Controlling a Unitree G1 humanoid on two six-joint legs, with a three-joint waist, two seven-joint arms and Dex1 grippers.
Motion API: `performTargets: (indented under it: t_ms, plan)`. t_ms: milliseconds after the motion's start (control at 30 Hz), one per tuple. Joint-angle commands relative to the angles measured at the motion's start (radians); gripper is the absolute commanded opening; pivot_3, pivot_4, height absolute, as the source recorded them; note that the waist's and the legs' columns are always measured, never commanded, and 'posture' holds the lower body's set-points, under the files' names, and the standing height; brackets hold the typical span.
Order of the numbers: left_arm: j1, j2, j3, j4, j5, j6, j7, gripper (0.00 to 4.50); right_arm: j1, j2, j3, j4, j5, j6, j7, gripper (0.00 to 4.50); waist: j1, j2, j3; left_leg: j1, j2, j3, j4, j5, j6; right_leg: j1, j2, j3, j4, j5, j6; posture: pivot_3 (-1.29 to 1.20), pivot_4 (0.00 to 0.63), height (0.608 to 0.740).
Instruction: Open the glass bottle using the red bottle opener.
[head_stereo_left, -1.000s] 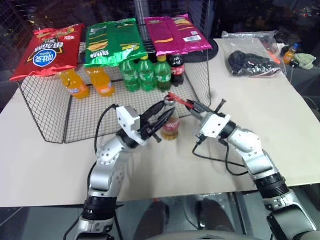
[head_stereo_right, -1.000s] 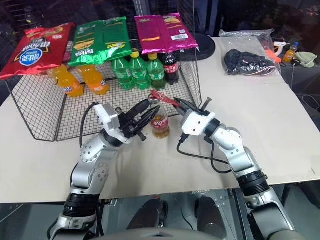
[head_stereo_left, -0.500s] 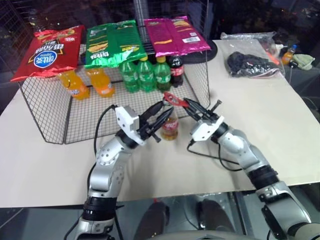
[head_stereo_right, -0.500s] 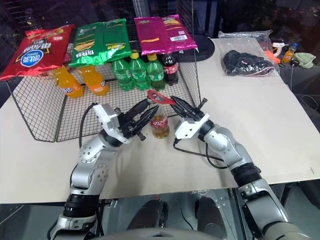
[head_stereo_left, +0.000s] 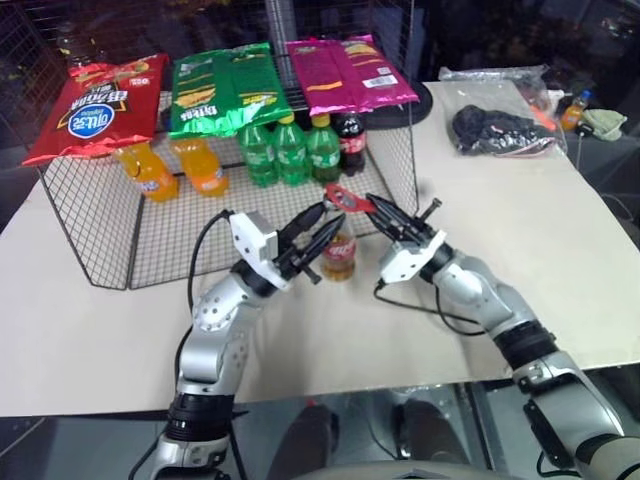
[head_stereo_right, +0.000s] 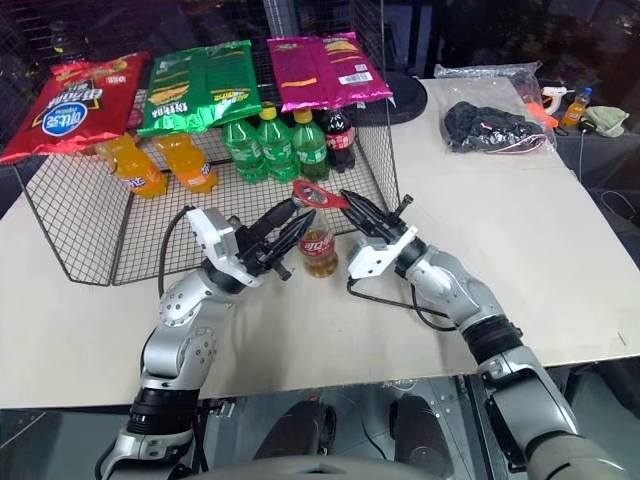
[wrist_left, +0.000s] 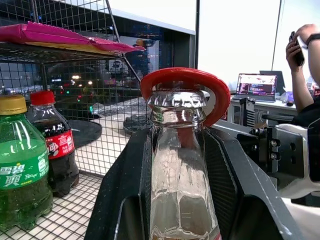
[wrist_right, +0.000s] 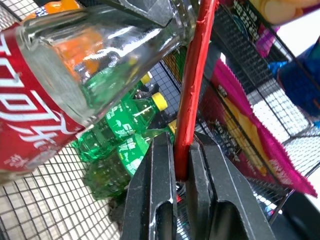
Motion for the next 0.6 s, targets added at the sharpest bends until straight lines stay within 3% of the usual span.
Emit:
performTargets:
  t_ms: [33, 333, 600]
  plan:
    - [-0.015, -0.007, -0.023, 0.017, 0.021, 0.005, 0.006, 1.02, -0.034, -0.038, 0.058, -0.012, -0.048, -0.065, 0.039, 0.0, 0.0, 0.0, 0.0, 0.0, 0.0, 0.0, 0.0, 0.0, 0.0, 0.0, 0.0, 0.0, 0.0, 0.0, 0.0, 0.0, 0.15, 0.74]
    - [-0.015, -0.012, -0.025, 0.035, 0.032, -0.009, 0.009, 1.02, -0.165, -0.128, 0.051, 0.052, -0.053, -0.109, 0.05, 0.0, 0.0, 0.0, 0.0, 0.0, 0.0, 0.0, 0.0, 0.0, 0.0, 0.0, 0.0, 0.0, 0.0, 0.0, 0.0, 0.0, 0.15, 0.74]
    - [-0.015, -0.013, -0.027, 0.037, 0.035, -0.009, 0.01, 1.02, -0.218, -0.143, 0.046, 0.075, -0.049, -0.12, 0.042, 0.0, 0.0, 0.0, 0.0, 0.0, 0.001, 0.0, -0.001, 0.0, 0.0, 0.0, 0.0, 0.0, -0.001, 0.0, 0.0, 0.0, 0.15, 0.74]
